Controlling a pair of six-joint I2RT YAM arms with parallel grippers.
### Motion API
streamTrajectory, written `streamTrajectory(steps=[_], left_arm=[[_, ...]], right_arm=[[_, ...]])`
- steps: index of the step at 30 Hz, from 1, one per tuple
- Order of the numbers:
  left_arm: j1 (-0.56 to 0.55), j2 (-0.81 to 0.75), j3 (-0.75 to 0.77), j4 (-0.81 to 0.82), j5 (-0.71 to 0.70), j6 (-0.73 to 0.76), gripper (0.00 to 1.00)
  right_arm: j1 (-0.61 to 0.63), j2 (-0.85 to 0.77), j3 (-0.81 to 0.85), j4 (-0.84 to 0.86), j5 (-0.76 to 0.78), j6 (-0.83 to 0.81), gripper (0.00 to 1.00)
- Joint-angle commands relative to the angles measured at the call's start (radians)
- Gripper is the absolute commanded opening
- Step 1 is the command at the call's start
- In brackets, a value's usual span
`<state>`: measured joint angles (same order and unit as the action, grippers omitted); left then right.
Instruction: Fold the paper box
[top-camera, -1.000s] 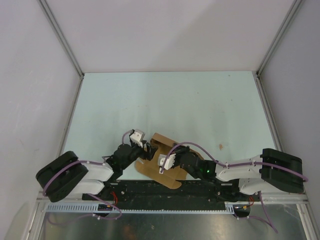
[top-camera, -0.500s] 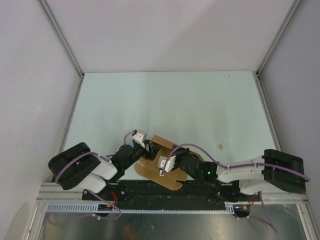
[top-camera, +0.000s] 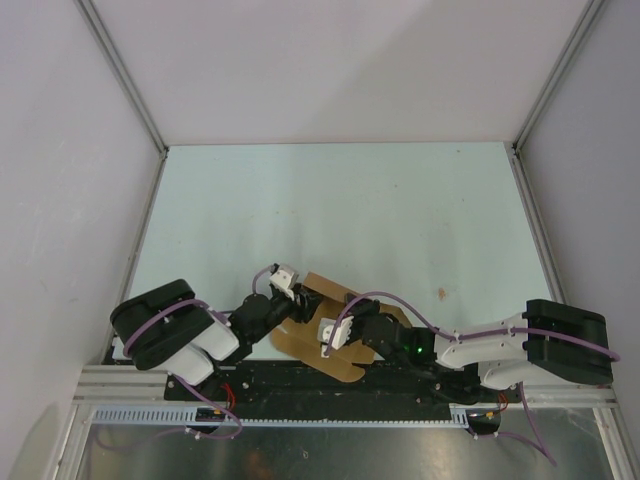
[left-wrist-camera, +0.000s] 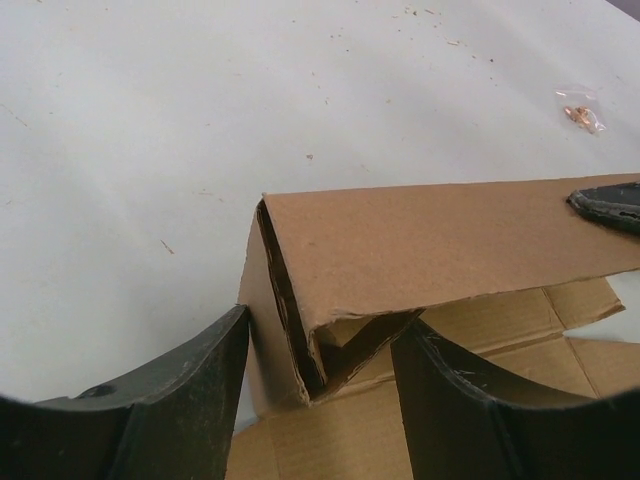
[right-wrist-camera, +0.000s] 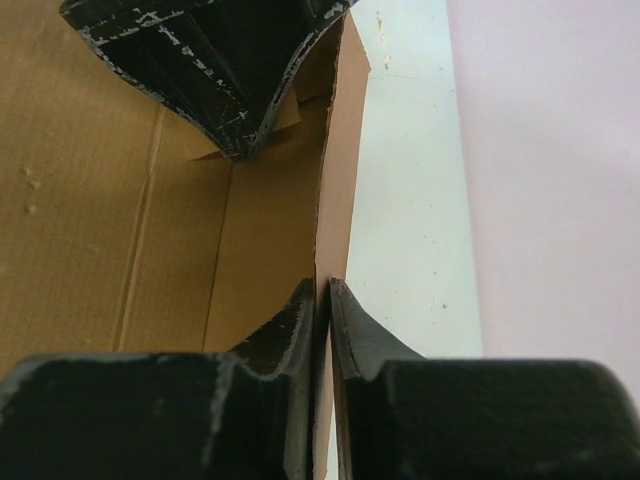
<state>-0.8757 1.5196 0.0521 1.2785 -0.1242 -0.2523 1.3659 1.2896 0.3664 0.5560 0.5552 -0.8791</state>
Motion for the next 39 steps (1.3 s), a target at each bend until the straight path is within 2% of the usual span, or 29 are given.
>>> streamTrajectory(steps=[1, 4, 17, 31, 35, 39], left_arm=[[-0.016, -0.002, -0.044, 0.084, -0.045, 0.022, 0.62], [-0.019, -0.009, -0.044, 0.084, -0.049, 0.025, 0.61], [-0.026, -0.006, -0.080, 0.085, -0.080, 0.056, 0.53], [-0.046, 0.031, -0.024, 0.085, -0.064, 0.067, 0.32], [-0.071, 0.047, -0.023, 0.087, -0.107, 0.062, 0.31], [-0.120, 0.059, -0.020, 0.097, -0.239, 0.065, 0.27]], right_arm=[[0.015, 0.001, -0.032, -0.042, -0.055, 0.055, 0.17], [0.015, 0.002, -0.034, -0.044, -0.063, 0.058, 0.22], [0.015, 0.004, -0.035, -0.030, -0.064, 0.066, 0.25], [0.015, -0.004, -0.038, -0.036, -0.075, 0.080, 0.25], [0.015, -0.006, -0.041, -0.030, -0.083, 0.086, 0.26], [0.015, -0.009, -0.041, -0.030, -0.089, 0.092, 0.26]])
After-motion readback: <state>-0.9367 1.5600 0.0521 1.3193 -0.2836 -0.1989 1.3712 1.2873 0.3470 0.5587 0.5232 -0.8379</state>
